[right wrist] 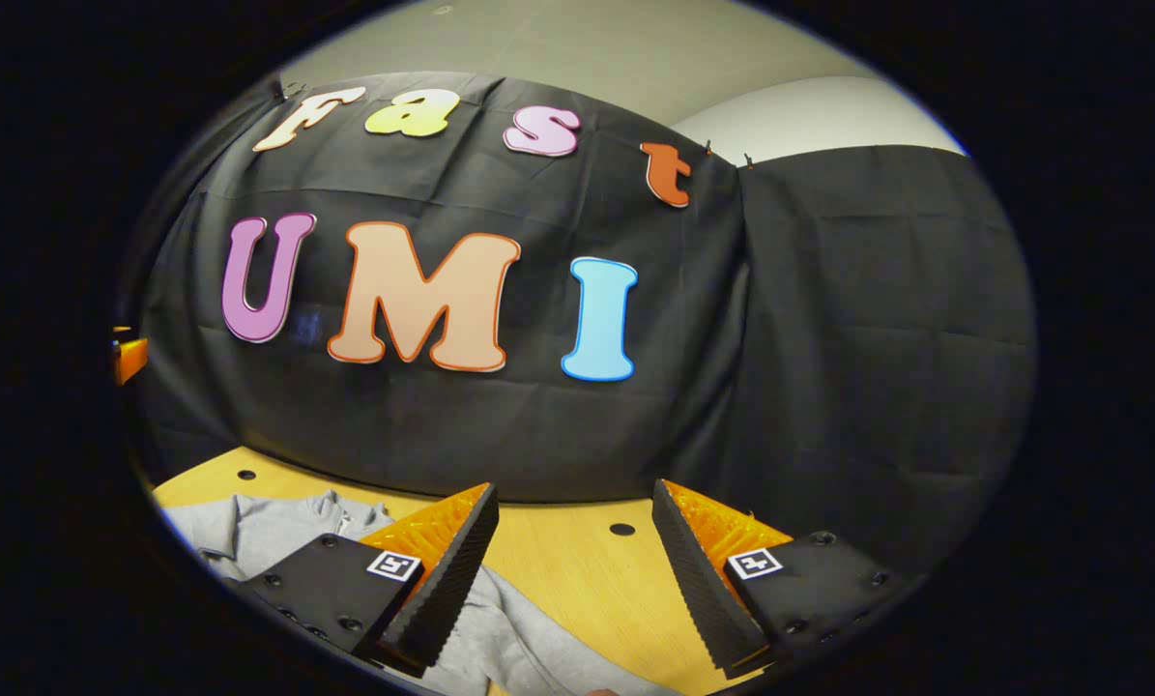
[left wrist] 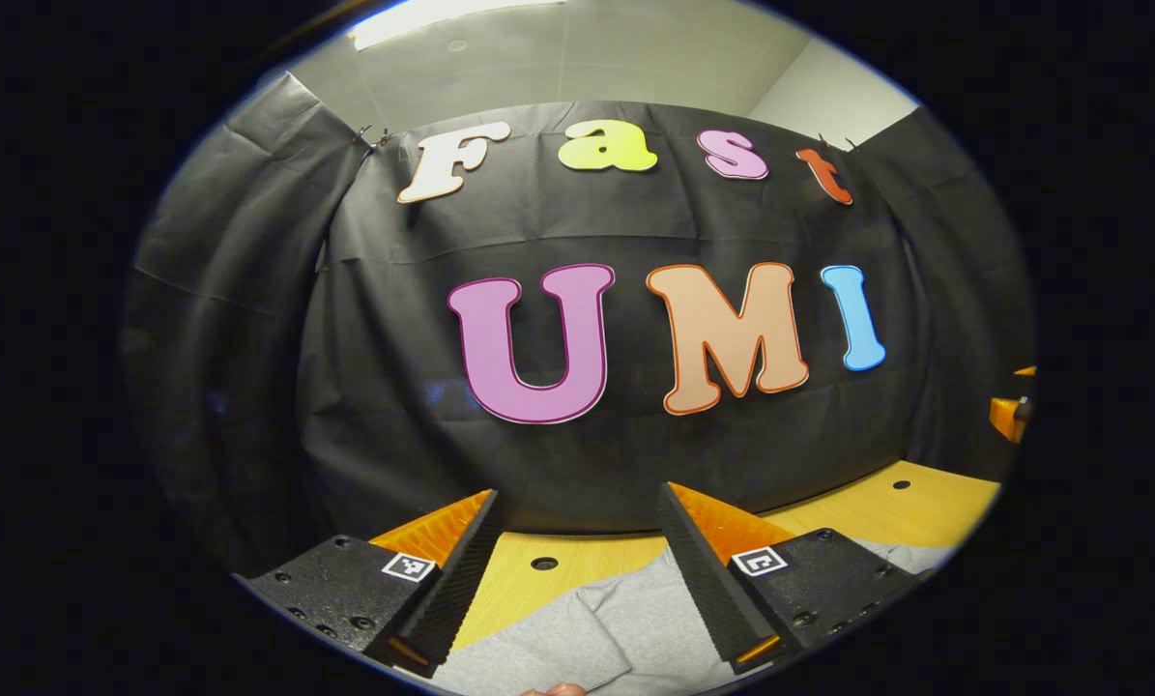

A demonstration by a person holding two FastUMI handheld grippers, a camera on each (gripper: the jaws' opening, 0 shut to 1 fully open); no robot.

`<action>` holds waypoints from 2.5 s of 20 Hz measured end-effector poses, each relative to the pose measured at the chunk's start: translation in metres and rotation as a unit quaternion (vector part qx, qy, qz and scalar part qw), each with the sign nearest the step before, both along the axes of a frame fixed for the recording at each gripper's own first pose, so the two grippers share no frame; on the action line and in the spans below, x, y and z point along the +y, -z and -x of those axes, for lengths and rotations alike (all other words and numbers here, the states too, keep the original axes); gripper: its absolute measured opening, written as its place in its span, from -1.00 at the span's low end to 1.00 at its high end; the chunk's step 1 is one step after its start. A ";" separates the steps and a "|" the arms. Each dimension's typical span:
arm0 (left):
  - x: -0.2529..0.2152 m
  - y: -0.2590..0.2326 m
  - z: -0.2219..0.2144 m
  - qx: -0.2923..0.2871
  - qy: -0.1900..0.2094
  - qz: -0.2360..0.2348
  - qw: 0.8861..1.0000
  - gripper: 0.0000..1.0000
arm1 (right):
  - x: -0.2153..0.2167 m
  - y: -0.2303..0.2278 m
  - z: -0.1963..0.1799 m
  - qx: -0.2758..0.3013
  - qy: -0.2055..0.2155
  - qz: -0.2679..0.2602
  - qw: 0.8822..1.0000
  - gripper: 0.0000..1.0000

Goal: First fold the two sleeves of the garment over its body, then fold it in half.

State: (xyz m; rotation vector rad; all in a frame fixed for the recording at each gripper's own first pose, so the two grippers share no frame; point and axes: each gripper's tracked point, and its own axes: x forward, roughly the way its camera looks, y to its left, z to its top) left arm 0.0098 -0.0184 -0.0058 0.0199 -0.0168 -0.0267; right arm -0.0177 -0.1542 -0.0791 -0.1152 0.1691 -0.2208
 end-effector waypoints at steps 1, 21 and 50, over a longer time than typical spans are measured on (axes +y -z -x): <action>-0.002 0.002 -0.001 0.001 0.001 0.000 1.000 0.90 | -0.007 0.008 0.004 0.012 0.005 0.002 1.000 1.00; -0.021 0.011 -0.005 0.012 0.023 -0.002 1.000 0.90 | -0.126 0.195 0.139 0.265 0.126 -0.039 0.955 0.99; -0.034 0.014 -0.012 0.014 0.028 -0.014 0.999 0.90 | -0.094 0.295 0.205 0.399 0.149 -0.174 0.888 -0.31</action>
